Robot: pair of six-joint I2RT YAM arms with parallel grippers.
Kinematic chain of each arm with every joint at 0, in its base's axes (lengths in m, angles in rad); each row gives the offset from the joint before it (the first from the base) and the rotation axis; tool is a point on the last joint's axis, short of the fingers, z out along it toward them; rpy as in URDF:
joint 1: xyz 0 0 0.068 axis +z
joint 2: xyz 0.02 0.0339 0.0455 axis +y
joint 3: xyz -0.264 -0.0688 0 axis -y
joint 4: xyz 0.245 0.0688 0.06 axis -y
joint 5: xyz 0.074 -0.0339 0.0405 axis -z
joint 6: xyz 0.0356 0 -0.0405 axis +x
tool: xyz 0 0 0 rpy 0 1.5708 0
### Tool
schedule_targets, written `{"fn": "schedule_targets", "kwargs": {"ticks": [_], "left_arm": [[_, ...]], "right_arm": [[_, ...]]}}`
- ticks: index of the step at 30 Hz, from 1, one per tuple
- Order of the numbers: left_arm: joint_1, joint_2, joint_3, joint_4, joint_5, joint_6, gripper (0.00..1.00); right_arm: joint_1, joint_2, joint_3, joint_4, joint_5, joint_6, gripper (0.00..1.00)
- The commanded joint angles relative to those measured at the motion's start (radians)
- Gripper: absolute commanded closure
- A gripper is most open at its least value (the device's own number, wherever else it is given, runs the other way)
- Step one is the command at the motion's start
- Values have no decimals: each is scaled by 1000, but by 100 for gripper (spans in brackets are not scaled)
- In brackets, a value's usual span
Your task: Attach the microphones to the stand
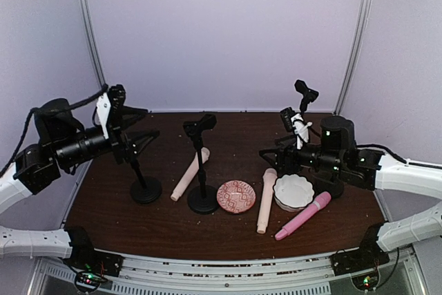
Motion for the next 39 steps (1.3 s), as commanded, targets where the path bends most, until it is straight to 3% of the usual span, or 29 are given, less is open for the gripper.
{"fn": "schedule_targets", "kwargs": {"ticks": [1,13,21,29,39], "left_arm": [[-89,67,-104,96,-72,-5,35],[-153,318,-391,672,-202,-118,36],[-153,561,-407,1010,-277,-111,33],[-152,746,-348,1153,-290,-104,38],[-153,762,-411,1178,-344,-140,43]], "right_arm": [[17,24,33,109,-73,2,28],[24,25,12,108,-125,10,32],[24,-9,9,67,-129,-3,32],[25,-59,-15,40,-109,-7,32],[24,-80,-32,34,-93,13,32]]}}
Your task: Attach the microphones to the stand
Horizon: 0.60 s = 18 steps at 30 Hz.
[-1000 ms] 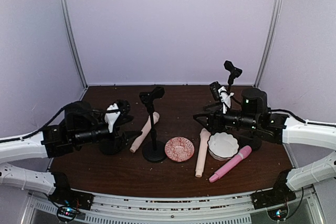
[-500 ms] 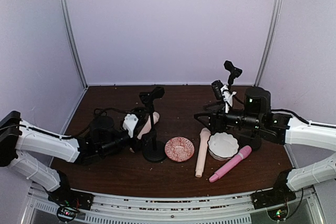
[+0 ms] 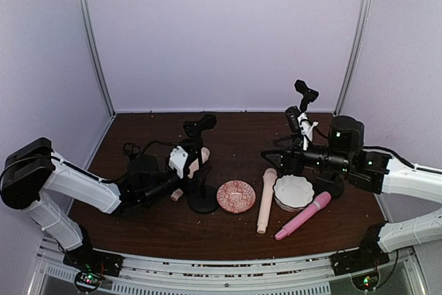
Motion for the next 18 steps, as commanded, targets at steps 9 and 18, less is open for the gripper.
{"fn": "schedule_targets", "kwargs": {"ticks": [9,18], "left_arm": [[-2,-17,-54,27,-26,6,44],[-3,-45,-46,-9,35,30,73]], "right_arm": [[6,35,11,27,1,21,32],[6,79,36,30,-3,27,35]]}}
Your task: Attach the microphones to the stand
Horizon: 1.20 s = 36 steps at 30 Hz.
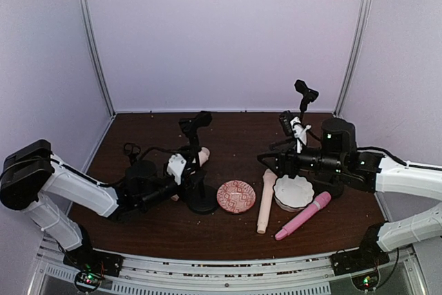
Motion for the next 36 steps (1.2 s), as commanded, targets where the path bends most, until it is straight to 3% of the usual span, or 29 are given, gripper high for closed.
{"fn": "schedule_targets", "kwargs": {"ticks": [1,7,19,36], "left_arm": [[4,-37,18,-19,30,29,77],[4,-144,80,-148,88,67,100],[5,-283,343,-550,312,-6,100],[5,-277,426,-605,405,-66,100]], "right_arm": [[5,20,42,21,-5,11,35],[8,67,134,-2,-31,14,42],[93,274,339,140,-199,28,45],[133,368,392,278,-213,75,54]]}}
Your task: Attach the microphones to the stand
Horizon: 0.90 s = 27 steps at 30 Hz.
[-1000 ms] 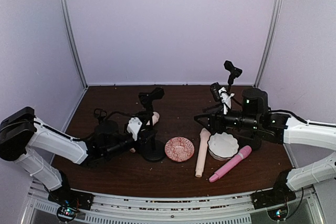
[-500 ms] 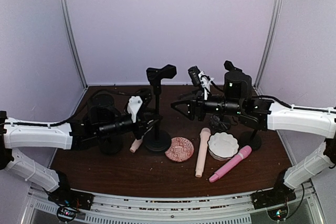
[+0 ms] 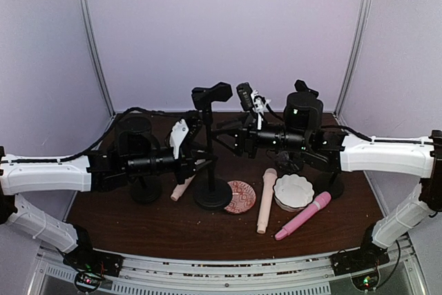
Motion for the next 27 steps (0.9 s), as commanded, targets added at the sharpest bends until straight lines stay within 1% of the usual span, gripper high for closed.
{"fn": "schedule_targets", "kwargs": {"ticks": [1,6,9,12,13,14,16,17,20,23,25,26,27], "left_arm": [[3,-10,66,89,37,-19,100],[3,-1,82,73,55,-21,100],[3,1,89,67,56,-30,100],[3,0,89,70,55,-36,100],[3,0,90,70,54,-36,100],[3,-1,90,69,55,-36,100],[3,-2,92,64,53,-36,100],[3,-2,94,58,53,-34,100],[3,-2,101,44,51,-31,100],[3,-5,97,42,36,-32,100],[3,-8,89,45,23,-34,100],[3,-8,85,44,9,-33,88],[3,-10,79,47,-8,-32,73]], "right_arm": [[7,28,40,43,-20,15,55],[12,53,57,54,-29,19,60],[15,59,57,76,-64,25,60],[18,59,53,87,-67,25,61],[18,60,54,82,-67,23,63],[17,62,56,77,-69,21,67],[16,68,67,60,-75,16,80],[17,70,71,55,-78,14,83],[17,70,79,40,-80,5,89],[16,65,88,25,-83,-8,100],[16,58,93,21,-82,-12,100],[16,53,95,19,-83,-14,100],[15,50,97,17,-84,-14,100]]}}
